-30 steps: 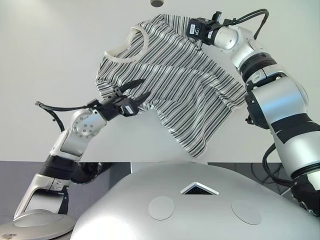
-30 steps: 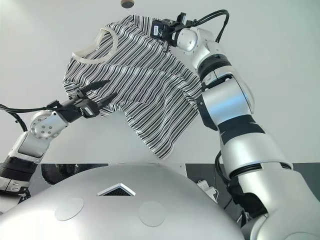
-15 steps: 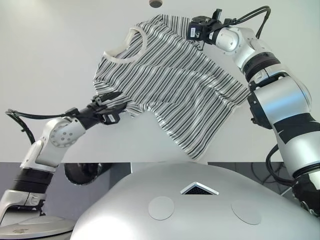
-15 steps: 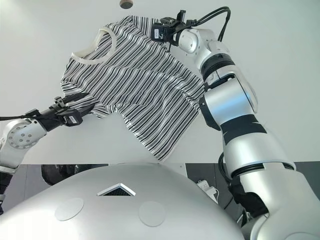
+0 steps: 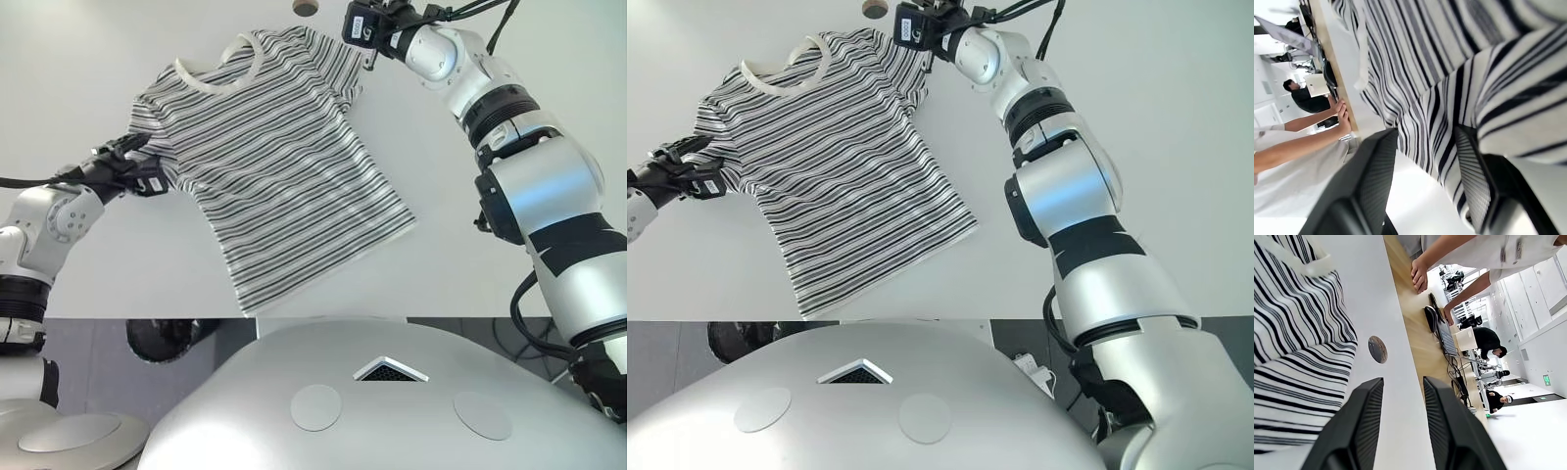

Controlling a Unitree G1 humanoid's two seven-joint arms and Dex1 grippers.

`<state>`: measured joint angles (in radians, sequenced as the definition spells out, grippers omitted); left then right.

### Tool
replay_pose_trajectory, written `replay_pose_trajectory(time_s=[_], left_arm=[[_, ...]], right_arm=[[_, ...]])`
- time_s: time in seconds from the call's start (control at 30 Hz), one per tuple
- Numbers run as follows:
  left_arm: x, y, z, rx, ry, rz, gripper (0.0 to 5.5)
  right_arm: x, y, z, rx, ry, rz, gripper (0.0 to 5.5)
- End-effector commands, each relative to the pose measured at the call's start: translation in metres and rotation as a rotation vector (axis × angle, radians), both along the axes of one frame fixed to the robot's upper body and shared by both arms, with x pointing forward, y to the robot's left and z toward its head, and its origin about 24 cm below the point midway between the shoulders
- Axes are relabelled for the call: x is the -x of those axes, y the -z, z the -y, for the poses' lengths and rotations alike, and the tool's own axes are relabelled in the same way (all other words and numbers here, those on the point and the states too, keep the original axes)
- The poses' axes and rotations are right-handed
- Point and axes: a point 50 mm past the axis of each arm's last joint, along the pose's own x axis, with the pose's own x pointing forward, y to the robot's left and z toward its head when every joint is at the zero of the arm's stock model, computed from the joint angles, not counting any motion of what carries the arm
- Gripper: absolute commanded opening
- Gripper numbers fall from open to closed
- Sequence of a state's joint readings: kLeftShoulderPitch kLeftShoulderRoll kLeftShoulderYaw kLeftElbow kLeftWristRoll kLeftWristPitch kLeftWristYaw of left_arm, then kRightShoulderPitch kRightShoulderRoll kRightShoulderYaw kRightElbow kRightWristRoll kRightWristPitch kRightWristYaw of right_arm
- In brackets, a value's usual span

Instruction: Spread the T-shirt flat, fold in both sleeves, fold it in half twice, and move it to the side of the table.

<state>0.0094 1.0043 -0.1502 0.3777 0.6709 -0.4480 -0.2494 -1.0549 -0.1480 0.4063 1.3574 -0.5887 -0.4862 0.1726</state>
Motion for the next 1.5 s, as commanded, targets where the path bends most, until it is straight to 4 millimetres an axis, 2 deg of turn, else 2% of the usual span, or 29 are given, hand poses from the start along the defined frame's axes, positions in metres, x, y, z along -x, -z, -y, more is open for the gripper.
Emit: replay_pose_trajectory(time_s=[0.03,0.2,0.33,0.47,0.6,0.7,0.87,0.97,1.1,1.3,1.37,1.43,1.5], left_arm=[[-0.015,-0.009,0.018,0.067,0.087,0.095,2.12],[-0.028,-0.039,0.044,0.273,0.199,0.293,2.12],[-0.024,-0.08,0.063,0.603,0.278,0.453,2.12],[-0.021,-0.106,0.065,0.729,0.293,0.556,2.12],[-0.019,-0.123,0.068,0.838,0.288,0.613,2.12],[-0.018,-0.124,0.077,0.905,0.304,0.6,2.12],[-0.016,-0.125,0.085,0.948,0.312,0.594,2.12],[-0.015,-0.125,0.085,0.962,0.305,0.589,2.12],[-0.018,-0.12,0.084,0.954,0.282,0.57,2.12],[-0.022,-0.105,0.082,0.903,0.244,0.518,2.12],[-0.021,-0.101,0.082,0.892,0.241,0.511,2.12],[-0.022,-0.099,0.082,0.896,0.232,0.507,2.12],[-0.022,-0.095,0.083,0.919,0.218,0.503,2.12]], right_arm=[[0.01,0.02,-0.008,0.056,-0.024,-0.058,1.51],[0.02,0.039,-0.023,0.058,-0.026,-0.136,1.51],[0.027,0.049,-0.029,0.033,-0.001,-0.199,1.51],[0.027,0.056,-0.017,0.071,0.02,-0.212,1.51],[0.027,0.065,0.011,0.129,0.064,-0.235,1.51],[0.032,0.076,0.034,0.135,0.103,-0.283,1.51],[0.044,0.087,0.054,0.137,0.082,-0.318,1.51],[0.047,0.086,0.067,0.113,0.063,-0.298,1.51],[0.052,0.075,0.094,0.082,0.006,-0.218,1.51],[0.065,0.042,0.141,0.06,-0.076,-0.072,1.51],[0.067,0.034,0.146,0.044,-0.082,-0.046,1.51],[0.066,0.027,0.143,-0.002,-0.081,-0.02,1.51],[0.055,0.009,0.128,-0.204,-0.046,0.053,1.51]])
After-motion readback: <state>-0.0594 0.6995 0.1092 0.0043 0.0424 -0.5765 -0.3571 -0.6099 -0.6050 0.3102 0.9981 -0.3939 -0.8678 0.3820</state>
